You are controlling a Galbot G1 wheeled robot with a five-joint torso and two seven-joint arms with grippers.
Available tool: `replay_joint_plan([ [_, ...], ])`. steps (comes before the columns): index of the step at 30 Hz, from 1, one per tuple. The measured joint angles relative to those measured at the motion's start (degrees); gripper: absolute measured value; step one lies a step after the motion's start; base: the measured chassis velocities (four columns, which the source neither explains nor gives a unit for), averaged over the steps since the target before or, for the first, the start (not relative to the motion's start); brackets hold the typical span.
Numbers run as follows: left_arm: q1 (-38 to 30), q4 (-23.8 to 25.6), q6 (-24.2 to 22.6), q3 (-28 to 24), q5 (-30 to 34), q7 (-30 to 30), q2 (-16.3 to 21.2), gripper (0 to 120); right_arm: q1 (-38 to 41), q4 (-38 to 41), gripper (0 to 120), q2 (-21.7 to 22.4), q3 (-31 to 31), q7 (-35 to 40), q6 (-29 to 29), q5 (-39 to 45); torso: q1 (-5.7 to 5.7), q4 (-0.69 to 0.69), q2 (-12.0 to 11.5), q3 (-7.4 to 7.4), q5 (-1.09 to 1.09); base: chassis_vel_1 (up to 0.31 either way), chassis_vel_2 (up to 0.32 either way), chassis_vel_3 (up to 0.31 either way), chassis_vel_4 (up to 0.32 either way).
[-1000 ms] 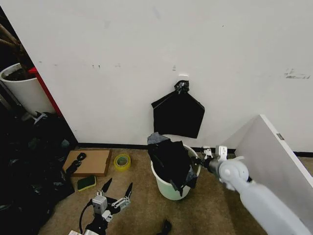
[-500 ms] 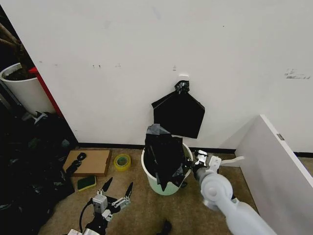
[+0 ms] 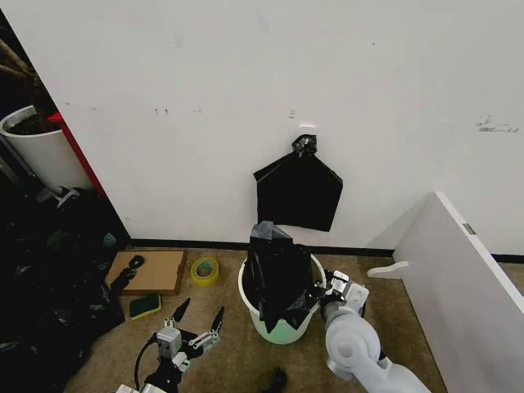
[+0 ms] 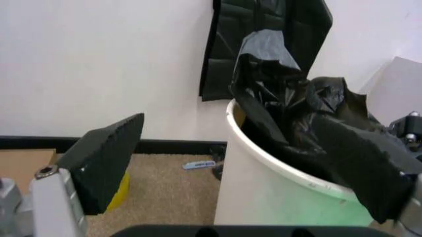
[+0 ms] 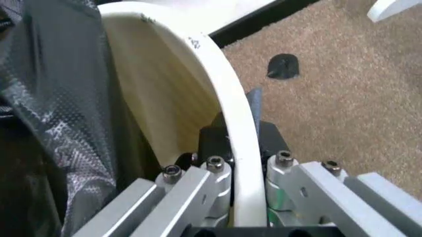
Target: Place the garbage bag over the trash bin.
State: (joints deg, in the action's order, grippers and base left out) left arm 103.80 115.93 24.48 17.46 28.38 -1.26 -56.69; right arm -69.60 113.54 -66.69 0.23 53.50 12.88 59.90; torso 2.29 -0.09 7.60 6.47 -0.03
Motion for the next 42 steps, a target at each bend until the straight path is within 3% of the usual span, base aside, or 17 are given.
replay_joint_plan([
  [22,-0.2,-0.2,0.2,0.2,0.1,0.0,-0.3,100,-1.3,-8.7,2,-4.7,-1.4,-7.2,-5.2,-6.6,0.00,0.00,0.0,0.00,0.00,0.000,0.000,0.000,0.000],
  [26,-0.3,-0.2,0.2,0.0,0.1,0.0,-0.4,100,-2.0,-8.2,10,-4.1,-1.4,-9.1,-5.2,-7.1,0.01,-0.01,0.0,0.00,0.00,0.000,0.000,0.000,0.000],
  [32,-0.4,0.0,-0.1,-0.3,0.0,0.0,-0.5,100,-3.5,-6.0,36,-3.1,-1.4,-10.7,-5.0,-8.6,0.00,0.01,0.0,0.00,0.01,0.000,0.000,0.000,0.000],
  [35,-0.3,0.7,-0.9,-0.4,0.1,0.0,-0.1,100,-4.1,-5.3,43,-2.9,-1.2,-11.3,-5.1,-10.3,0.00,0.01,0.0,0.00,0.01,0.000,0.000,0.000,0.000],
  [40,-0.5,5.6,-8.4,-0.9,0.6,-2.0,2.2,100,-6.9,-1.8,67,-1.6,-0.3,-12.0,-5.7,-16.5,0.00,0.00,0.0,0.00,0.02,0.000,0.000,0.000,0.000],
  [42,-0.9,6.4,-9.9,-1.1,0.6,-2.5,2.5,100,-7.6,-1.2,70,-1.4,-0.1,-12.0,-5.9,-17.4,0.00,0.00,0.0,0.00,0.01,0.000,0.000,0.000,0.000],
])
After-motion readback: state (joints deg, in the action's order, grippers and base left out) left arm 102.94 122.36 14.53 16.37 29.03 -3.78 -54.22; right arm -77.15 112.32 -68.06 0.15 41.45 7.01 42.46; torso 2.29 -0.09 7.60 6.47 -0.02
